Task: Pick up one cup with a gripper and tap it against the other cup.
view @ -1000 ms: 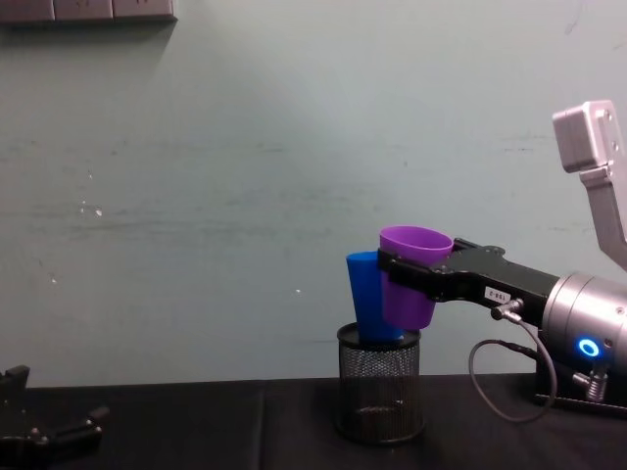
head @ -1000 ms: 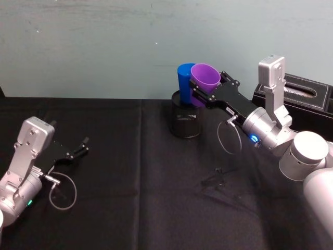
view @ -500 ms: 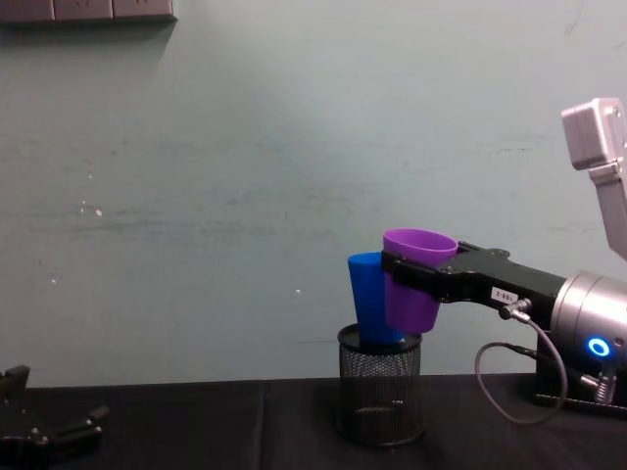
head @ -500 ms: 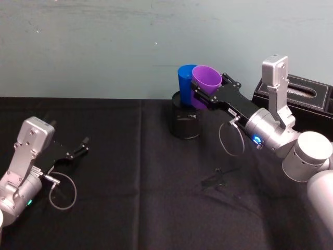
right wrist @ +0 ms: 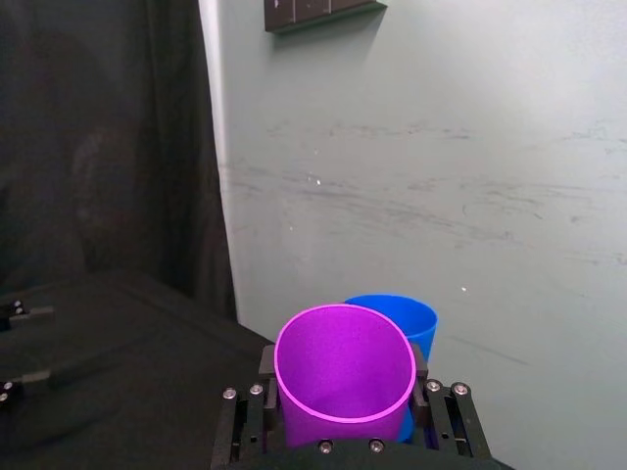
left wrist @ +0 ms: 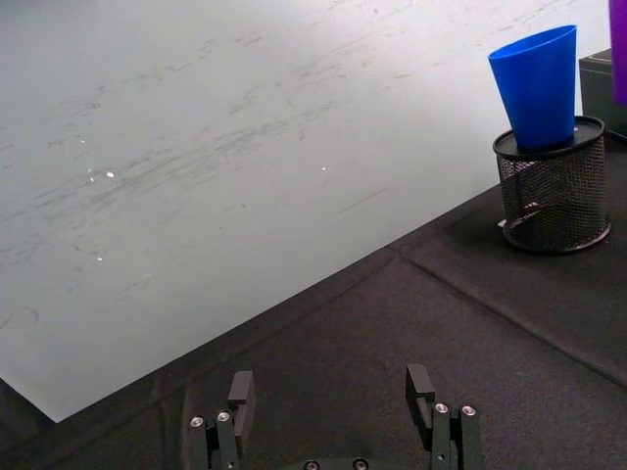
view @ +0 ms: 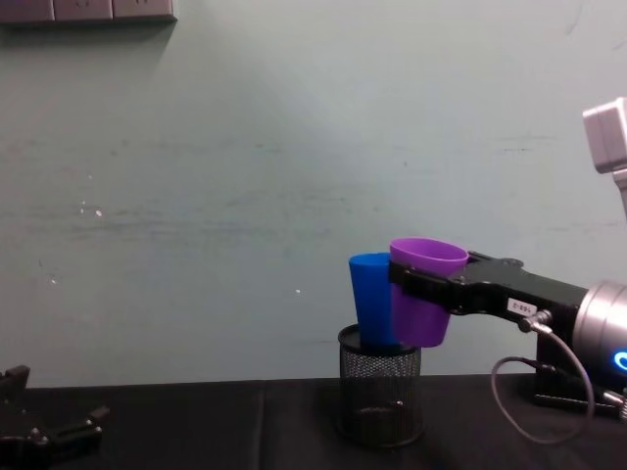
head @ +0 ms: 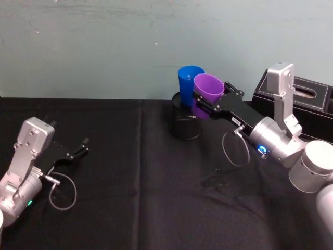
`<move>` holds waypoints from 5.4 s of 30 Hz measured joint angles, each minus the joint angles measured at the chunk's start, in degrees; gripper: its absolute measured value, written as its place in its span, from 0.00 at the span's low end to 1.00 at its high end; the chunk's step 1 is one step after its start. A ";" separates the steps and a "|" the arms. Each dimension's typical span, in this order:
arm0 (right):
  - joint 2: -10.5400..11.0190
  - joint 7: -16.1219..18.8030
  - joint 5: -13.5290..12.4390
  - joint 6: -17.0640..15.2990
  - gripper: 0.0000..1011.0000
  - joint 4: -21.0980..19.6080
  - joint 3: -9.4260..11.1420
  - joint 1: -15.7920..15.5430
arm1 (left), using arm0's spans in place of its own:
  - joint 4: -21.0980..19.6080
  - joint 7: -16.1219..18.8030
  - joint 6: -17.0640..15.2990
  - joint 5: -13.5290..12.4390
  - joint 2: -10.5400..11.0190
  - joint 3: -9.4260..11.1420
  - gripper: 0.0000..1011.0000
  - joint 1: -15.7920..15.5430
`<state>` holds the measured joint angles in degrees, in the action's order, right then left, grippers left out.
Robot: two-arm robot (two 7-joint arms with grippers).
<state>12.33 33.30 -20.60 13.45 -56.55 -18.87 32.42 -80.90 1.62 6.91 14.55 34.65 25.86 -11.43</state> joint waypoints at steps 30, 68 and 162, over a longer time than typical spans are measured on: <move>1.20 -0.58 -0.52 -0.21 0.73 -3.19 -0.10 -2.36 | 0.00 0.00 0.00 0.00 0.00 0.00 1.00 0.00; 3.96 -0.37 -2.13 -3.76 0.73 -8.62 -1.19 -5.34 | 0.00 0.00 0.00 0.00 0.00 0.00 1.00 0.00; 8.33 3.44 -3.22 -0.09 0.73 -6.67 -3.98 -13.74 | 0.00 0.00 0.00 0.00 0.00 0.00 1.00 0.00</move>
<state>20.66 36.74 -23.81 13.37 -63.22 -22.85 18.68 -80.90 1.62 6.91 14.55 34.65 25.86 -11.43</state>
